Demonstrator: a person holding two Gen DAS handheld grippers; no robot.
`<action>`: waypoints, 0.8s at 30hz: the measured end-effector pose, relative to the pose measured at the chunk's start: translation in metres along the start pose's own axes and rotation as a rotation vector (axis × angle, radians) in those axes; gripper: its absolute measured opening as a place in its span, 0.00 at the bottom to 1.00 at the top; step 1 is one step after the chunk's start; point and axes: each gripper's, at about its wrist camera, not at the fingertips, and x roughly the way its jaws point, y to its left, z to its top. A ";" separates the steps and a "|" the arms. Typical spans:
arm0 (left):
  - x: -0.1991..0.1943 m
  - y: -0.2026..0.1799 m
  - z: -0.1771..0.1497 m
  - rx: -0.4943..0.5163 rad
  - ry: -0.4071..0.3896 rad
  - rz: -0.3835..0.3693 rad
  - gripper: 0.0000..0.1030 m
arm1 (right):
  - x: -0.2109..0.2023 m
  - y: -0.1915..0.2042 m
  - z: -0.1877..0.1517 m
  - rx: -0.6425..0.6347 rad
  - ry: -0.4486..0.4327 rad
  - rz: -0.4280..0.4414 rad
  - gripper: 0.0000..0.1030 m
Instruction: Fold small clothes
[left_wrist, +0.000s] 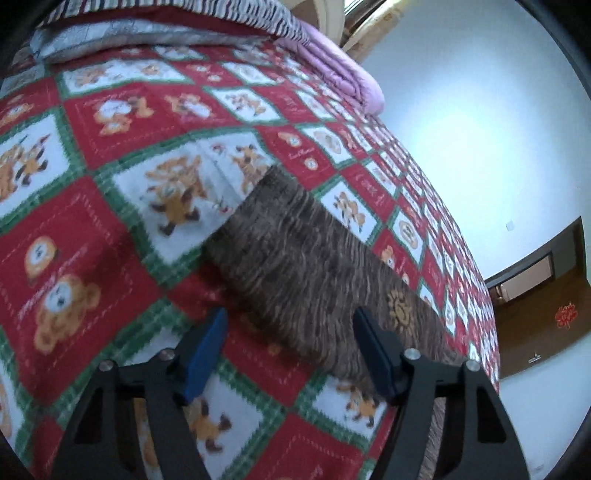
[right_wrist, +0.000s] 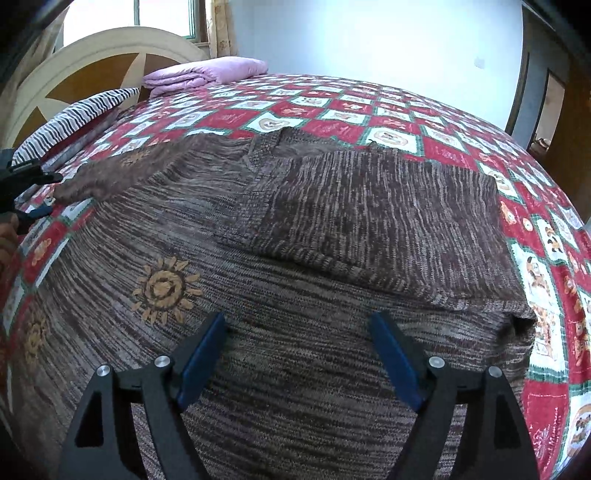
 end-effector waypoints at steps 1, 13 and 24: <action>0.003 -0.001 0.003 0.010 -0.014 0.006 0.70 | 0.000 0.000 0.000 -0.001 -0.001 -0.002 0.80; -0.013 -0.003 0.022 0.057 -0.050 0.008 0.07 | -0.002 -0.003 -0.001 0.013 -0.011 0.014 0.80; -0.040 -0.078 0.030 0.176 -0.126 -0.029 0.07 | -0.039 -0.046 -0.005 0.144 -0.061 0.074 0.80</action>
